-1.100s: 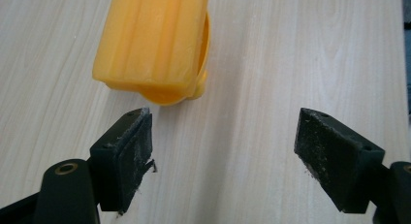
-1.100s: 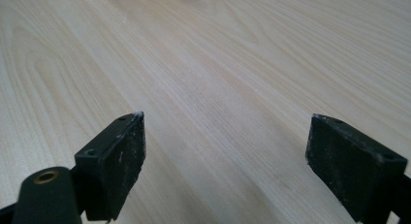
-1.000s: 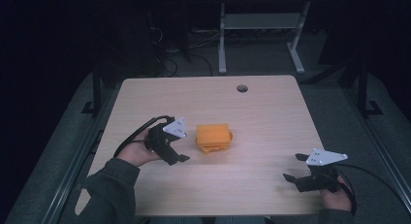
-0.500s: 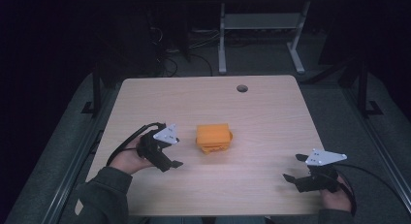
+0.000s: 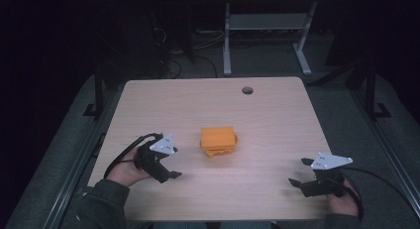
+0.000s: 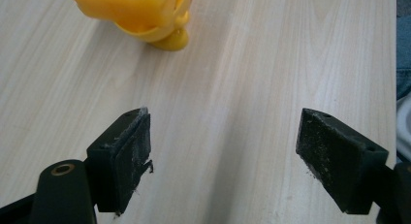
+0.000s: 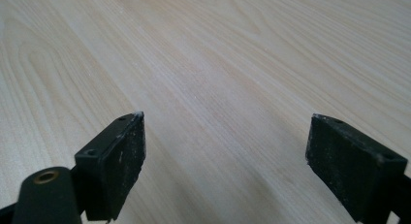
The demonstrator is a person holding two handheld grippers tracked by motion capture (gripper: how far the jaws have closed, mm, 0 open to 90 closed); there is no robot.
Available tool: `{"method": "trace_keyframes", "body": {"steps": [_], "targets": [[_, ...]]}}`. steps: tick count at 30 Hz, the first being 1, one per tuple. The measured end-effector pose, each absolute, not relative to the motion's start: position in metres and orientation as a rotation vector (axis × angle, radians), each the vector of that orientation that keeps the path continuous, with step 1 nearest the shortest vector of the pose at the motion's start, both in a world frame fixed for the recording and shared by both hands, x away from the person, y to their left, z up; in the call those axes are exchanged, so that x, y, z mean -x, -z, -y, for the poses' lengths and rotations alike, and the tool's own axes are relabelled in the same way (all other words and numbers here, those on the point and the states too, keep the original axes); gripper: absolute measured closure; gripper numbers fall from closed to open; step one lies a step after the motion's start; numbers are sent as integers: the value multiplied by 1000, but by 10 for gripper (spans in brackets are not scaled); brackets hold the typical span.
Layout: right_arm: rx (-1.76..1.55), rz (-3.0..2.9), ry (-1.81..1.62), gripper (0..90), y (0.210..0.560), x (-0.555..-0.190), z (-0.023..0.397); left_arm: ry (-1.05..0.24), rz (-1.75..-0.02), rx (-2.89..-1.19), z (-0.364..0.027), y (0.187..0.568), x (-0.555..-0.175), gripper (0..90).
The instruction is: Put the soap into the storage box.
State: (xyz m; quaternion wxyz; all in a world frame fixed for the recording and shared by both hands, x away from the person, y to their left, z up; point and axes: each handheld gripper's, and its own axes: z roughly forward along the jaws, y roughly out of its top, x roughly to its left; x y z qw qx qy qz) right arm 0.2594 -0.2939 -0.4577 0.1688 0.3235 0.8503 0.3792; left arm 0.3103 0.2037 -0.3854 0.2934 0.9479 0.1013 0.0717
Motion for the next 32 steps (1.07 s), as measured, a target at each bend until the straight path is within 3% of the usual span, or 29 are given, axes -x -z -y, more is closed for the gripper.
{"method": "trace_keyframes", "body": {"steps": [32], "targets": [[-911, -2446, -1075, 137, 460, -259, 288, -210, -406, -2479, -243, 432, -267, 172]]}}
